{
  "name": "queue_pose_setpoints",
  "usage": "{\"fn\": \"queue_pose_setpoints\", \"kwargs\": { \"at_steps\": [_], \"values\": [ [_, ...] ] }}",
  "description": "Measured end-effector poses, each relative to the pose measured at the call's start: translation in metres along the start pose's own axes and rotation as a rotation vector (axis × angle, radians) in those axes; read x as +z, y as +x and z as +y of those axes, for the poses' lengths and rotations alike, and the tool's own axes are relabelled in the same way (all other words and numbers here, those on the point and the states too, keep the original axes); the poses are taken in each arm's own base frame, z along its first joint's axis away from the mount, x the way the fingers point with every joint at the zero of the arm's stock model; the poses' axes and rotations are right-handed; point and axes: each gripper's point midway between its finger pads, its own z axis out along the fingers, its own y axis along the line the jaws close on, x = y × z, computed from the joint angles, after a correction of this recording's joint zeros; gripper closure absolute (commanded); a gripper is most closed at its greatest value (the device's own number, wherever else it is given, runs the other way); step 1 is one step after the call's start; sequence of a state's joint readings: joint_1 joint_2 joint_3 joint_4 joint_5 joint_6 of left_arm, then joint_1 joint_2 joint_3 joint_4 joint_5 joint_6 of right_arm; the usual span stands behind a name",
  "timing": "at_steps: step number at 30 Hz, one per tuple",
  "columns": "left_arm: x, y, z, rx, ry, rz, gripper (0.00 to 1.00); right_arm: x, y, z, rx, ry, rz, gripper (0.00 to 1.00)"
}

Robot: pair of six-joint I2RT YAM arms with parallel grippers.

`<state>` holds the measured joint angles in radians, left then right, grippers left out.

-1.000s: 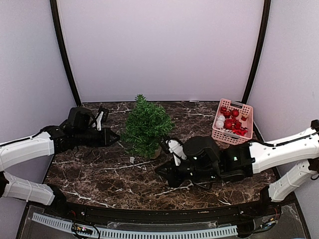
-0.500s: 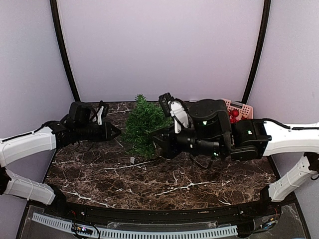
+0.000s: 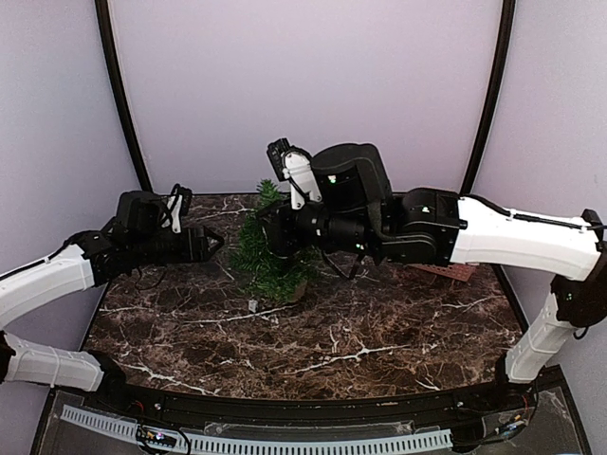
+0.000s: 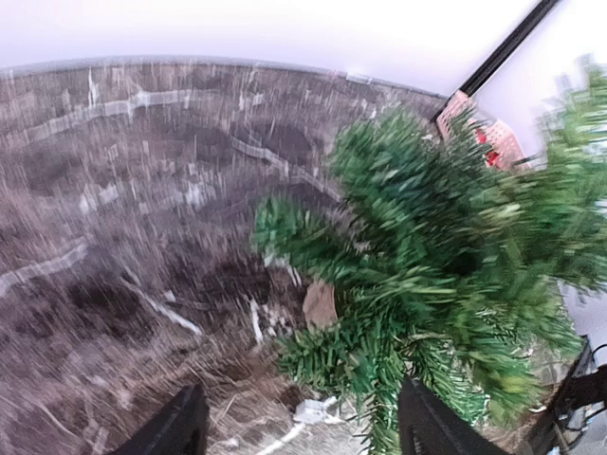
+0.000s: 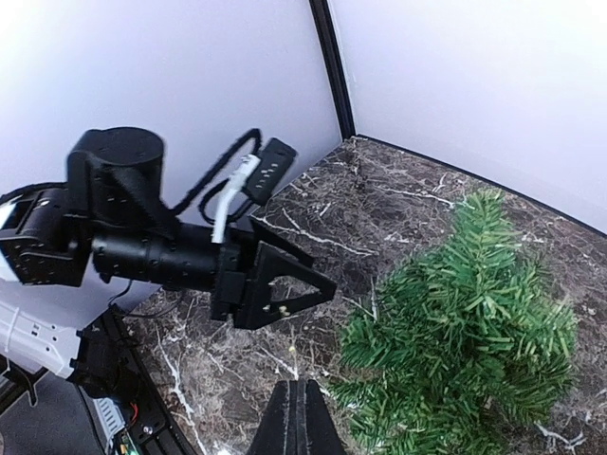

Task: Decorate the small christmas tree
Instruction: Wrap the light string in the gap of the branches.

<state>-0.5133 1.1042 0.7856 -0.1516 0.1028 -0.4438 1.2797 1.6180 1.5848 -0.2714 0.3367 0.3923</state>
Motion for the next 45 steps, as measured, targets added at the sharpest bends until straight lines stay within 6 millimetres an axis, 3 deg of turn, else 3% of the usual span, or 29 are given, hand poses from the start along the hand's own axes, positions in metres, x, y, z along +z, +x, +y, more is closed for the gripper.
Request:
{"fn": "queue_pose_setpoints", "kwargs": {
  "at_steps": [5, 8, 14, 20, 24, 27, 33, 37, 45],
  "values": [
    [-0.036, -0.03, -0.008, 0.066, 0.006, -0.148, 0.17, 0.012, -0.015, -0.014, 0.015, 0.017, -0.016, 1.0],
    [-0.045, -0.037, -0.014, 0.11, 0.026, -0.183, 0.17, 0.021, -0.023, -0.022, 0.024, 0.023, -0.026, 1.0],
    [-0.038, -0.038, -0.038, 0.206, 0.149, -0.16, 0.16, 0.034, -0.03, -0.038, 0.039, 0.042, -0.032, 1.0],
    [-0.028, -0.053, -0.067, 0.262, 0.279, -0.166, 0.17, 0.042, -0.039, -0.058, 0.067, 0.055, -0.049, 1.0],
    [-0.014, -0.061, -0.072, 0.276, 0.291, -0.162, 0.34, 0.044, -0.044, -0.066, 0.079, 0.06, -0.06, 1.0],
    [-0.003, -0.065, -0.072, 0.282, 0.279, -0.154, 0.55, 0.044, -0.046, -0.07, 0.084, 0.063, -0.067, 1.0],
    [0.012, -0.07, -0.069, 0.273, 0.259, -0.151, 0.85, 0.045, -0.051, -0.076, 0.092, 0.07, -0.08, 1.0],
    [0.02, -0.078, -0.069, 0.27, 0.249, -0.161, 0.93, 0.045, -0.056, -0.087, 0.114, 0.084, -0.093, 1.0],
    [0.043, -0.105, -0.074, 0.271, 0.227, -0.179, 0.95, 0.046, -0.066, -0.119, 0.201, 0.119, -0.12, 1.0]
  ]
}}
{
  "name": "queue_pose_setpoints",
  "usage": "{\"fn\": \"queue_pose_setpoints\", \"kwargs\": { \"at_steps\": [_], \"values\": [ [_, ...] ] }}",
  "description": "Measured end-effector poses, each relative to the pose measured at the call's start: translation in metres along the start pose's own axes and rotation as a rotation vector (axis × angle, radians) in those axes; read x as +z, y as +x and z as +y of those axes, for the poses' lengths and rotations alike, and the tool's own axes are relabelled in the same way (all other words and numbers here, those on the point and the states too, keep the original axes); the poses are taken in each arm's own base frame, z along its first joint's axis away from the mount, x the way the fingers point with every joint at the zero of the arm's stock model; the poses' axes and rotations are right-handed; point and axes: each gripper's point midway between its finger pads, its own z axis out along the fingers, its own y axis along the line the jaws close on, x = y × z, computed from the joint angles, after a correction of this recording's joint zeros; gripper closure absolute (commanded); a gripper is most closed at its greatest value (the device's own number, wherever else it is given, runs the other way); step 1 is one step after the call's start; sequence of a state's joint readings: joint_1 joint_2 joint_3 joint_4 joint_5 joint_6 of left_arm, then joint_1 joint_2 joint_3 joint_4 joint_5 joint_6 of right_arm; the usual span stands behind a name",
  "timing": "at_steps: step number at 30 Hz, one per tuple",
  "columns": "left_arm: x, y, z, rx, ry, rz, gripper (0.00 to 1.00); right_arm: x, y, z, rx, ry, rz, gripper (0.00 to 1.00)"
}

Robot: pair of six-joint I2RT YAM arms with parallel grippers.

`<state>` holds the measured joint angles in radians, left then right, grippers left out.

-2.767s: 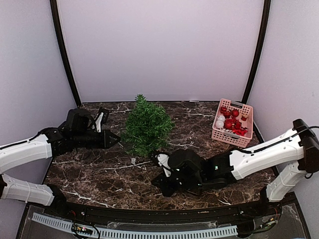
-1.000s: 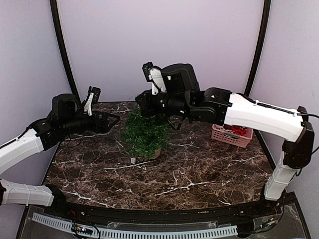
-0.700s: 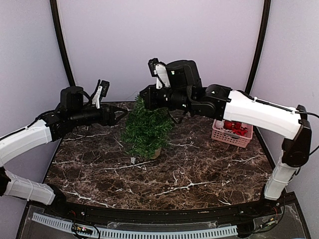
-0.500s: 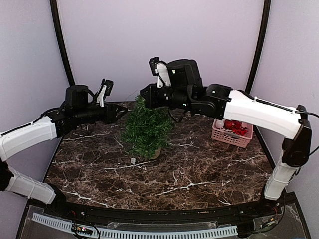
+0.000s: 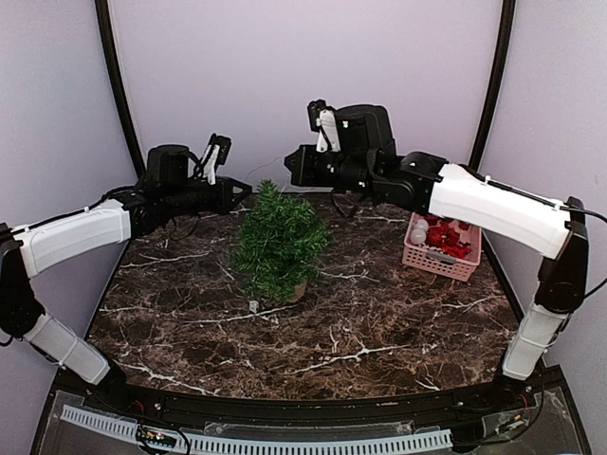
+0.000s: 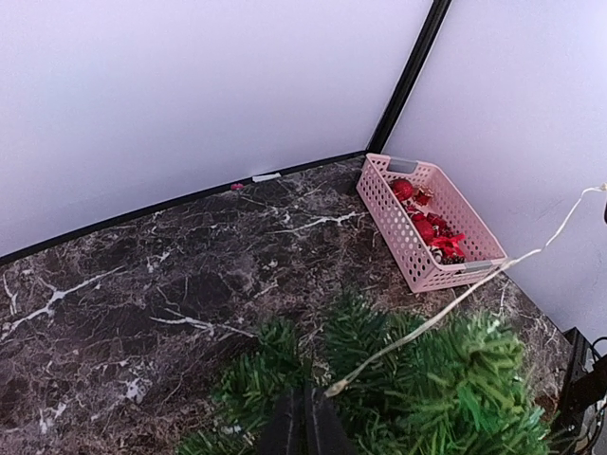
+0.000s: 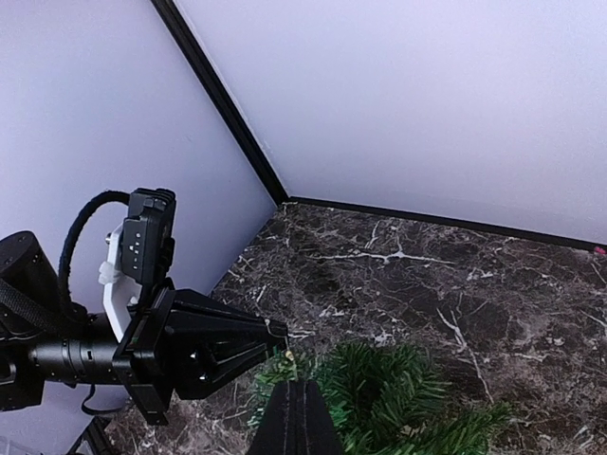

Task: Decorate the small christmas tree
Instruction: Wrap the light string in the gap of the branches.

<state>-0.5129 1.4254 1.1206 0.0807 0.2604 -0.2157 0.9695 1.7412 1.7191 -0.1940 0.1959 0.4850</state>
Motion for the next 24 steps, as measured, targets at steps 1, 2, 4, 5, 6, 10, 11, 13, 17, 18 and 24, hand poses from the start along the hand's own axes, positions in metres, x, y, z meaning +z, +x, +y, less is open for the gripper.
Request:
{"fn": "queue_pose_setpoints", "kwargs": {
  "at_steps": [1, 2, 4, 5, 6, 10, 11, 13, 17, 18, 24],
  "values": [
    [0.005, -0.002, 0.001, 0.0, -0.001, 0.001, 0.96, 0.001, -0.002, -0.004, 0.011, 0.006, -0.004, 1.0],
    [0.01, -0.003, 0.003, -0.001, -0.003, 0.005, 0.96, 0.001, -0.004, -0.008, 0.021, 0.011, -0.007, 1.0],
    [0.021, -0.003, 0.007, -0.003, -0.011, 0.014, 0.96, 0.003, -0.006, -0.016, 0.044, 0.023, -0.011, 1.0],
    [0.026, -0.002, 0.01, -0.005, -0.016, 0.021, 0.96, 0.004, -0.007, -0.019, 0.056, 0.026, -0.012, 1.0],
    [0.03, -0.001, 0.013, -0.008, -0.02, 0.027, 0.96, 0.005, -0.007, -0.023, 0.067, 0.031, -0.011, 1.0],
    [0.045, 0.003, 0.022, -0.018, -0.024, 0.051, 0.94, 0.011, -0.001, -0.037, 0.1, 0.055, 0.004, 1.0],
    [0.048, 0.005, 0.023, -0.02, -0.022, 0.056, 0.93, 0.012, 0.002, -0.041, 0.108, 0.063, 0.01, 1.0],
    [0.054, 0.007, 0.025, -0.023, -0.017, 0.065, 0.87, 0.015, 0.006, -0.049, 0.121, 0.077, 0.018, 1.0],
    [0.059, 0.012, 0.027, -0.023, -0.015, 0.081, 0.67, 0.017, 0.011, -0.064, 0.154, 0.11, 0.026, 1.0],
    [0.059, 0.012, 0.027, -0.016, -0.017, 0.08, 0.59, 0.018, 0.013, -0.07, 0.163, 0.122, 0.029, 1.0],
    [0.052, 0.009, 0.027, 0.005, -0.022, 0.079, 0.35, 0.021, 0.031, -0.103, 0.201, 0.189, 0.064, 1.0]
  ]
}}
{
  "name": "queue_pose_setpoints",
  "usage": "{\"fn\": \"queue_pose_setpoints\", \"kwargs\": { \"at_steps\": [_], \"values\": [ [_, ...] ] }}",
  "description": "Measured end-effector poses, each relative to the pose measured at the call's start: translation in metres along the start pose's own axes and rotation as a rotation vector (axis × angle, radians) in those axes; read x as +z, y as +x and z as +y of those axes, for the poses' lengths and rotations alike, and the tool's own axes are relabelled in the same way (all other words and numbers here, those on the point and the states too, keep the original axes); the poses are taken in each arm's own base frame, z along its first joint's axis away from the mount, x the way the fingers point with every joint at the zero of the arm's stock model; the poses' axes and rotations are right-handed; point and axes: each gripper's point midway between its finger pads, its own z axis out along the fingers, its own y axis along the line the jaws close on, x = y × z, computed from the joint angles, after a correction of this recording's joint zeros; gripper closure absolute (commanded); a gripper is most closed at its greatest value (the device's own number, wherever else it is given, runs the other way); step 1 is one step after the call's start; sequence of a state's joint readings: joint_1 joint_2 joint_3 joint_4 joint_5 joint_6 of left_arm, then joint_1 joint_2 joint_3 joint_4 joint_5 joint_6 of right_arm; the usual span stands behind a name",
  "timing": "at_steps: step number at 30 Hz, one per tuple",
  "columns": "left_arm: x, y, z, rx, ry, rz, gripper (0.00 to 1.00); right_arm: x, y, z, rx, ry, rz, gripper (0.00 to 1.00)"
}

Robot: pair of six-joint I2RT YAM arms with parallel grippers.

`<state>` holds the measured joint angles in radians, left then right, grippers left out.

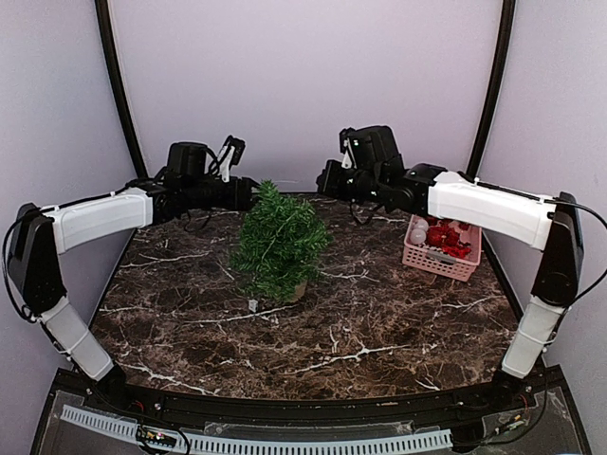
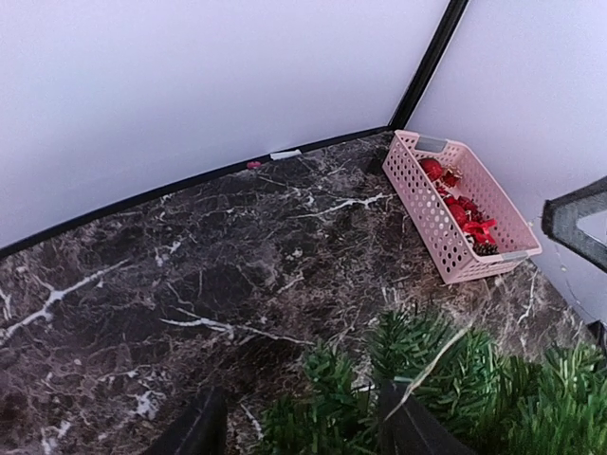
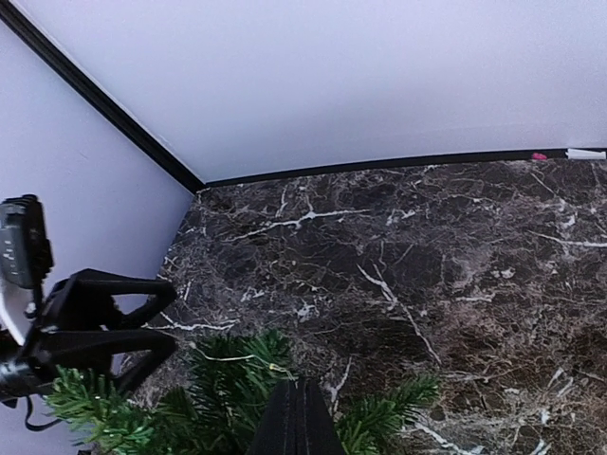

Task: Decorate the small christmas tree
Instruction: Wrap the light string in the gap of the branches.

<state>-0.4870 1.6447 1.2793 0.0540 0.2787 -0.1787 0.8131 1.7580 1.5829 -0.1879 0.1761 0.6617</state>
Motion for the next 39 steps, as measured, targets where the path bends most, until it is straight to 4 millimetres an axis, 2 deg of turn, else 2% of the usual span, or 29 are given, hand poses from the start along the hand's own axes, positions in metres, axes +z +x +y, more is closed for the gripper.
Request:
{"fn": "queue_pose_setpoints", "kwargs": {
  "at_steps": [4, 8, 14, 20, 26, 29, 32, 39],
  "values": [
    [-0.022, -0.009, -0.007, 0.021, 0.0, -0.031, 0.27, 0.003, 0.011, -0.019, 0.011, 0.036, 0.025, 1.0],
    [-0.052, -0.02, -0.017, 0.037, 0.006, -0.081, 0.24, -0.002, 0.017, -0.032, 0.019, 0.061, 0.042, 1.0],
    [-0.08, -0.036, -0.037, 0.036, 0.066, -0.134, 0.2, -0.02, 0.011, -0.036, 0.034, 0.055, 0.038, 1.0],
    [-0.077, -0.029, -0.057, 0.005, 0.166, -0.102, 0.15, -0.037, 0.006, -0.023, 0.035, -0.008, 0.049, 1.0],
    [-0.055, -0.008, -0.074, 0.0, 0.226, -0.03, 0.14, -0.055, 0.015, -0.011, 0.037, -0.092, 0.096, 1.0],
    [-0.045, 0.001, -0.076, -0.005, 0.232, -0.004, 0.22, -0.059, 0.021, -0.013, 0.04, -0.101, 0.115, 1.0],
    [-0.042, -0.001, -0.077, -0.013, 0.236, -0.012, 0.43, -0.057, 0.034, -0.018, 0.04, -0.097, 0.147, 1.0],
    [-0.041, -0.01, -0.079, -0.022, 0.244, -0.044, 0.76, -0.053, 0.059, -0.033, 0.03, -0.065, 0.207, 1.0]
  ]
}}
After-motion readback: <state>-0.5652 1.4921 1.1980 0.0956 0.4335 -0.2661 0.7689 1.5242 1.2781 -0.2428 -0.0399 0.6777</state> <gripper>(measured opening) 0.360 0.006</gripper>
